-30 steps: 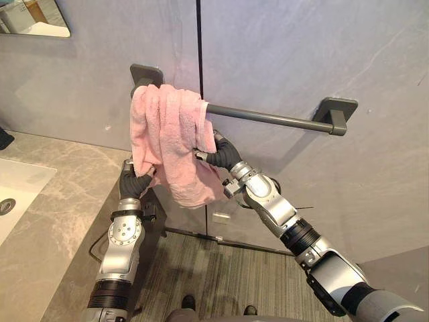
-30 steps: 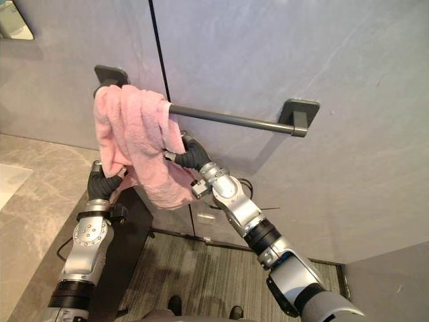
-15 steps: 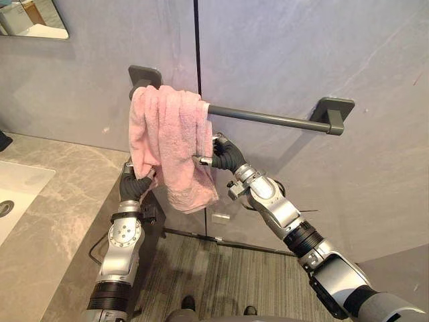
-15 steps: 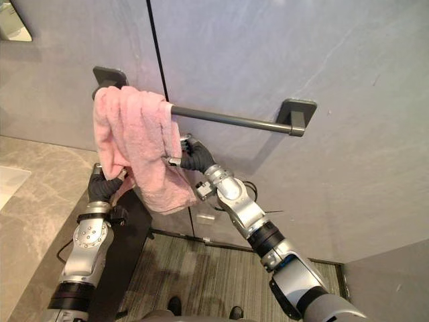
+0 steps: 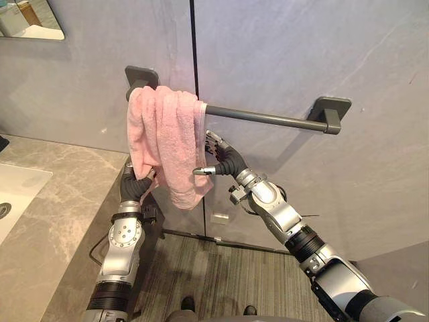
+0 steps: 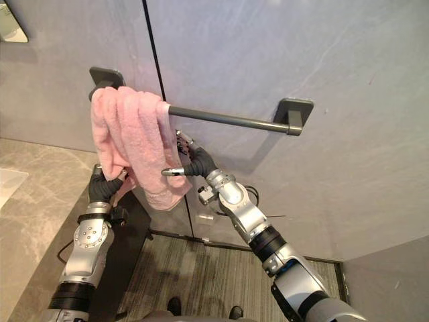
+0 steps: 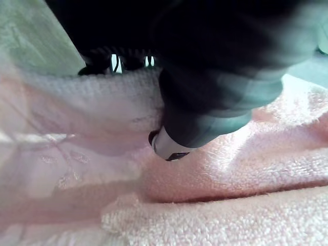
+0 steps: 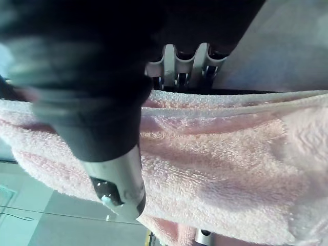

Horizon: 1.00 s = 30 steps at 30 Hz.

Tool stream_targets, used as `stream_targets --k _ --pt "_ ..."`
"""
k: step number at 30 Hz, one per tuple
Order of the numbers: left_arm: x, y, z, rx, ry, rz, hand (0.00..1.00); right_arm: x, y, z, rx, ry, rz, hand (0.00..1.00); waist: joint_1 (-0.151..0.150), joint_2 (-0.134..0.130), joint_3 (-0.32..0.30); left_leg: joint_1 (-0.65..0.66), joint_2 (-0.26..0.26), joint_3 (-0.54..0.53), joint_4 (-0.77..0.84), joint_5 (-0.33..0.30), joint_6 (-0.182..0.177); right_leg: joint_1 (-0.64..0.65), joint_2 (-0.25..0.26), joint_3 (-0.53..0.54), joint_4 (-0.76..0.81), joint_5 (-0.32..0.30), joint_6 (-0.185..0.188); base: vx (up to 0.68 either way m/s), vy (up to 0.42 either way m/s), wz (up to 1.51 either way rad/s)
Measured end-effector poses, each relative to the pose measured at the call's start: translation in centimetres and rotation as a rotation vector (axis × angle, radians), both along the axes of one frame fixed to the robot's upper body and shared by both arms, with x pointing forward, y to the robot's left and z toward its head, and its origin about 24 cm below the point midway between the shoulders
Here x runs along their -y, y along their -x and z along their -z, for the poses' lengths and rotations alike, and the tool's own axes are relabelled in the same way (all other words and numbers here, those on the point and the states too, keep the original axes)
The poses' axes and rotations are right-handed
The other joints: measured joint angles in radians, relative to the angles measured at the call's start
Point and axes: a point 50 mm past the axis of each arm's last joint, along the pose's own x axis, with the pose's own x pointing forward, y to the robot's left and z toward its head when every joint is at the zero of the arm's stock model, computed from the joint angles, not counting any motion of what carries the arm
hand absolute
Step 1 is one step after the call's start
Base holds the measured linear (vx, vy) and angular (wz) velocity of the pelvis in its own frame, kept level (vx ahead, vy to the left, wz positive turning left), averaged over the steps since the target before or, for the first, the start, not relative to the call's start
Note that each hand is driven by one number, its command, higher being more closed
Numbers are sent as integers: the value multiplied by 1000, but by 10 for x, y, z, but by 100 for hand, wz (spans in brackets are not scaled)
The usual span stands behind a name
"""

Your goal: Organize washtable

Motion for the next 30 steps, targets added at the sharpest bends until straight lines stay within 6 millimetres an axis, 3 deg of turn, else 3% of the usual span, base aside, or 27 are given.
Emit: stream_targets --k 1,2,30 --pt "0 0 0 0 1 0 100 0 0 0 0 1 0 0 0 1 0 0 0 0 0 0 0 0 0 0 0 0 0 0 0 0" --pt "0 0 0 0 1 0 100 0 0 0 0 1 1 100 0 1 0 0 0 -1 0 0 0 0 0 -1 0 0 0 0 0 0" --pt "1 0 0 0 6 1 100 9 -3 1 4 28 16 100 0 17 7 0 -2 -10 0 0 0 8 0 -11 -8 0 0 0 0 1"
